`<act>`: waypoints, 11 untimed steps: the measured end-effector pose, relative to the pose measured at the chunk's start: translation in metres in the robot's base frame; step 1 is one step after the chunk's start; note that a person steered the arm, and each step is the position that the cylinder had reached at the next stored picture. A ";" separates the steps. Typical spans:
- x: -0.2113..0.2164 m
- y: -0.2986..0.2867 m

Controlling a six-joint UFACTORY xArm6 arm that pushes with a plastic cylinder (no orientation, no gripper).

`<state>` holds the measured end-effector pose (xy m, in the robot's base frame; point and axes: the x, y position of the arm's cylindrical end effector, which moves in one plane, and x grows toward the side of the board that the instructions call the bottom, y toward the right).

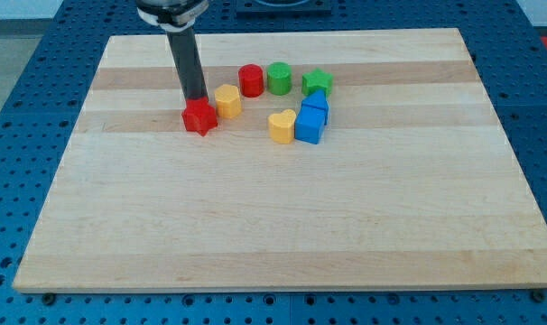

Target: Place the red star diagonally left to the yellow hexagon

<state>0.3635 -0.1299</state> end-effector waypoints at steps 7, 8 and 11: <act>0.087 0.016; 0.076 0.035; 0.087 -0.040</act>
